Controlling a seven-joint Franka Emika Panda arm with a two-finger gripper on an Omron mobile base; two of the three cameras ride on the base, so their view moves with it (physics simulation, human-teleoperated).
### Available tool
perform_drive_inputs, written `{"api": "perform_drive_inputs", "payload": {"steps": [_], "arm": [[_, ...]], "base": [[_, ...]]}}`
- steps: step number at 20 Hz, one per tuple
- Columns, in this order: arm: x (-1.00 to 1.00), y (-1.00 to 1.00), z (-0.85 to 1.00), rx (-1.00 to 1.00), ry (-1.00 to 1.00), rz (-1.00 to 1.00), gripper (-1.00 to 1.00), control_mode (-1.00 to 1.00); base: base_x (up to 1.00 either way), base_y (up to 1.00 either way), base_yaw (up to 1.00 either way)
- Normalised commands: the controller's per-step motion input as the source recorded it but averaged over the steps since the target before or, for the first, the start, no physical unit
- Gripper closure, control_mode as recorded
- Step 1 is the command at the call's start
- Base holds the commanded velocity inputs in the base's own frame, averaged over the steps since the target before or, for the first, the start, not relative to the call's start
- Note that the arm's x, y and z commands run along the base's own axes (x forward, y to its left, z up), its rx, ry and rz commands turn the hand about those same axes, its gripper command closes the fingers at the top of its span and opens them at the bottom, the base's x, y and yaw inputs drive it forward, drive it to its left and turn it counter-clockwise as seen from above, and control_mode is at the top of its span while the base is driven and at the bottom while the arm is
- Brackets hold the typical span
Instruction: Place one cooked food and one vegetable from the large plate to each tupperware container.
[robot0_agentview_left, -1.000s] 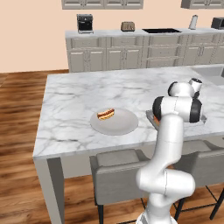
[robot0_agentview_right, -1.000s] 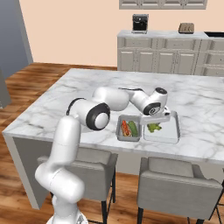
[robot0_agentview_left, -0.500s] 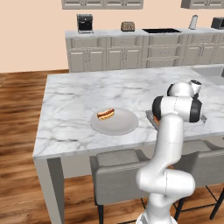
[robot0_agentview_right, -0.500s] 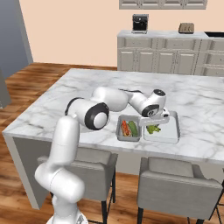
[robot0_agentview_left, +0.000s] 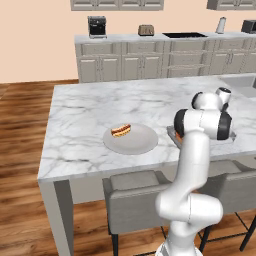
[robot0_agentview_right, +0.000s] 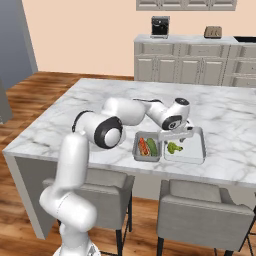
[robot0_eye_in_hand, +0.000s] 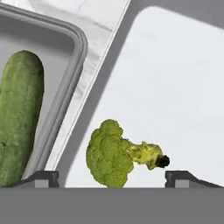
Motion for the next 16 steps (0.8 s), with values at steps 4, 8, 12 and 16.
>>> {"api": "perform_drive_inputs", "payload": {"steps": [4,8,12,16], "arm": [[-0.45,0.47,0.64,0.08,-0.01,-0.16,-1.0,-1.0],[-0.37,0.98,0.78,0.0,-0.05,-0.11,-1.0,-1.0],[-0.04,1.0,0.56,-0.03,0.0,-0.18,-1.0,-1.0],[0.03,1.0,0.09,0.04,-0.05,-0.38,-1.0,-1.0]], "base": [[0.0,0.0,0.0],[0.0,0.0,0.0],[0.0,0.0,0.0],[0.0,0.0,0.0]]}}
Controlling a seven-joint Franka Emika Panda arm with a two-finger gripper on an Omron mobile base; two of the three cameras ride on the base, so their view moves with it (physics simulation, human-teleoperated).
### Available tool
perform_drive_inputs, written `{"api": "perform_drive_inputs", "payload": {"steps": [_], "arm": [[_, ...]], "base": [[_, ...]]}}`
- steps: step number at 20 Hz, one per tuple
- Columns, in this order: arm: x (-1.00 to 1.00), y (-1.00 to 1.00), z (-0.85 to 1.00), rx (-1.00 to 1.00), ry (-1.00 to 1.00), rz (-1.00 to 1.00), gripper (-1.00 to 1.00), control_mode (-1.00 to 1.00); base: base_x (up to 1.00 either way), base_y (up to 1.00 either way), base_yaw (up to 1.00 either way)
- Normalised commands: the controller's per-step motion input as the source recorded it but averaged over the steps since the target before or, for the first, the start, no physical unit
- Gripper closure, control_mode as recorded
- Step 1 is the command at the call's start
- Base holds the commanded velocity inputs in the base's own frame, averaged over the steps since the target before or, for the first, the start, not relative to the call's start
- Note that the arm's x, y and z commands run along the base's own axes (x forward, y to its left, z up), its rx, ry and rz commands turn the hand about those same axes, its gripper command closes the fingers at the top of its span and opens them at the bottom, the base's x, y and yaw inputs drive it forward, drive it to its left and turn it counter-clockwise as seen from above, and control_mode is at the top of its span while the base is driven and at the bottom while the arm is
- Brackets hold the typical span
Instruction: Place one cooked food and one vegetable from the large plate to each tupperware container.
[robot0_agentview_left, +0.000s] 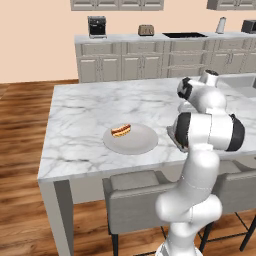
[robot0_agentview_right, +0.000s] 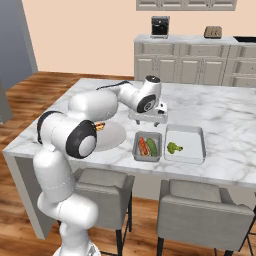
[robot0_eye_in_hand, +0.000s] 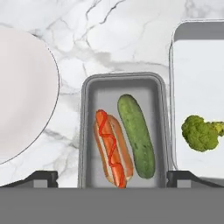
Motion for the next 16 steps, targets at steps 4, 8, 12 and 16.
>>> {"api": "perform_drive_inputs", "payload": {"steps": [4,8,12,16], "arm": [[0.21,1.0,0.1,0.06,0.04,-0.38,-1.0,-1.0],[0.02,0.96,0.2,0.09,0.19,-0.3,-1.0,-1.0],[0.16,0.95,0.03,0.02,0.34,-0.3,-1.0,-1.0],[0.23,0.04,0.0,0.15,0.37,-0.01,-1.0,-1.0]], "base": [[0.0,0.0,0.0],[0.0,0.0,0.0],[0.0,0.0,0.0],[0.0,0.0,0.0]]}}
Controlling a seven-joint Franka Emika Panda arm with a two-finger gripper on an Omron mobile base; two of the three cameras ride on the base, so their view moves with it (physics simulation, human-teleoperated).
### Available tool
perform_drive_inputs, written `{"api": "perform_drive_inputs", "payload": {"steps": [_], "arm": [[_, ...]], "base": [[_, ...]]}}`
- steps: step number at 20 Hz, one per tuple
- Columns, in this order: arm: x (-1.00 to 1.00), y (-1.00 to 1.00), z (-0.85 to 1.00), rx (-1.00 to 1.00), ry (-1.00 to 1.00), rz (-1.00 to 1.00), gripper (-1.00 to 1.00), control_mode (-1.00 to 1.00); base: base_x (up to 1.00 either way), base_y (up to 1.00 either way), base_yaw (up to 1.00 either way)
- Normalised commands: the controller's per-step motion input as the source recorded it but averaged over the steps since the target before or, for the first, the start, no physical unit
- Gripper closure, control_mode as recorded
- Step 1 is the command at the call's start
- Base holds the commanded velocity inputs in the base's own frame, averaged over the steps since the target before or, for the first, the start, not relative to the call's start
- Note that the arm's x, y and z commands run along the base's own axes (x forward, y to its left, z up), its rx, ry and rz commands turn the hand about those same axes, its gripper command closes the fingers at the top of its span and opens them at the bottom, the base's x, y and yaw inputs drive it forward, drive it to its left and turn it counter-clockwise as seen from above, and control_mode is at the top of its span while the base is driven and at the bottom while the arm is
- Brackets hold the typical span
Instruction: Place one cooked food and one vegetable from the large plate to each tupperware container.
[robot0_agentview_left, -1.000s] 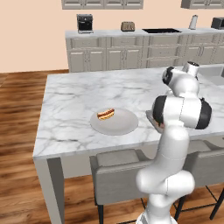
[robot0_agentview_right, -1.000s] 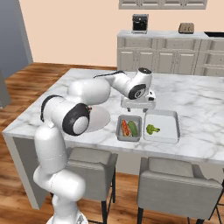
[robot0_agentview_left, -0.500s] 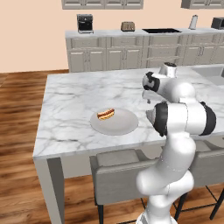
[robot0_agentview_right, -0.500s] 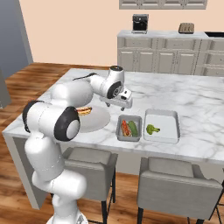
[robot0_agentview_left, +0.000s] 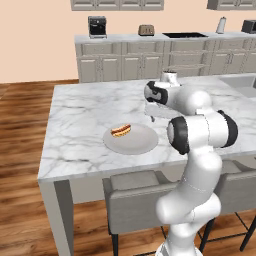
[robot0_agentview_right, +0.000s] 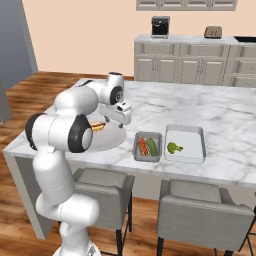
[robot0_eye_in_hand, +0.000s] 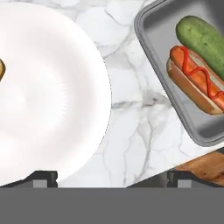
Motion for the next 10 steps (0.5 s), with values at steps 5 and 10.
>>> {"api": "perform_drive_inputs", "payload": {"steps": [5,10], "arm": [[0.36,0.71,-0.28,0.02,0.06,0.0,-1.0,-1.0],[0.47,0.65,-0.29,0.01,-0.14,-0.03,-1.0,-1.0]], "base": [[0.0,0.0,0.0],[0.0,0.0,0.0]]}}
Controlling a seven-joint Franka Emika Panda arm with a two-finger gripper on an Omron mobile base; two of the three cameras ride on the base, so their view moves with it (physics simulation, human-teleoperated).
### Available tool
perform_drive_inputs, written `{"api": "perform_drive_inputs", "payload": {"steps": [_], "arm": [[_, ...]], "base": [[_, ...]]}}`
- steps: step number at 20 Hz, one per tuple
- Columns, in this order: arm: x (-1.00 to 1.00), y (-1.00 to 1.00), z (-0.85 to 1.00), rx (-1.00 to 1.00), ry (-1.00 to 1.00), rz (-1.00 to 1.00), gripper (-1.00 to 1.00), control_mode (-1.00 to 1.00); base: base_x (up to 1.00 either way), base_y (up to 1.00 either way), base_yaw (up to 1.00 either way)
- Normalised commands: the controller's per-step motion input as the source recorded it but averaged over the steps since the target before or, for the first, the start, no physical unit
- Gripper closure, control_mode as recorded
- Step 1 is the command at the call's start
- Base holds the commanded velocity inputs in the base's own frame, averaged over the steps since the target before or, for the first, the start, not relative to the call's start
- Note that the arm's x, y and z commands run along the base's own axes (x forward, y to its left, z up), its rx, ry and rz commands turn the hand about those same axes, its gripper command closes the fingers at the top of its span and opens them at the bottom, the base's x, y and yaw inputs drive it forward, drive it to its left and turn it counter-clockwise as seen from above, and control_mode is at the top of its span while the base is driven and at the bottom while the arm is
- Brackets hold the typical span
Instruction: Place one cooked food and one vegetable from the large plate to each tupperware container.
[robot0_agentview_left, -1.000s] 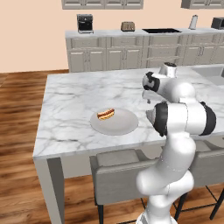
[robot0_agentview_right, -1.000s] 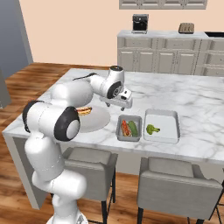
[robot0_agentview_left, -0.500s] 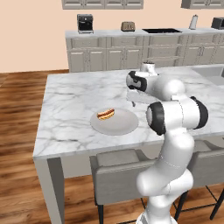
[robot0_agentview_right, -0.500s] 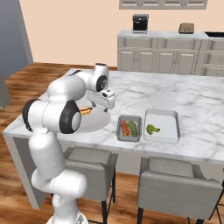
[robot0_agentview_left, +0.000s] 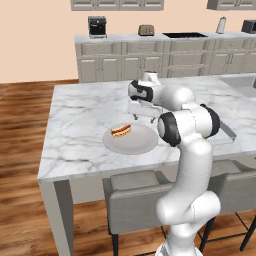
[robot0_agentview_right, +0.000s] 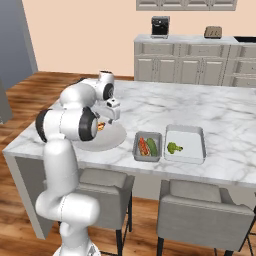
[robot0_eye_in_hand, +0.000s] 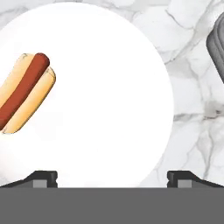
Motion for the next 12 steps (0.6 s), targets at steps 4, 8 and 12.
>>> {"api": "perform_drive_inputs", "payload": {"steps": [4,8,12], "arm": [[0.26,0.38,-0.26,0.08,-0.26,-0.03,-1.0,-1.0],[0.31,0.35,-0.06,0.22,-0.05,-0.11,-1.0,-1.0],[0.31,0.58,-0.16,0.02,0.0,-0.05,-1.0,-1.0]], "base": [[0.0,0.0,0.0],[0.0,0.0,0.0],[0.0,0.0,0.0]]}}
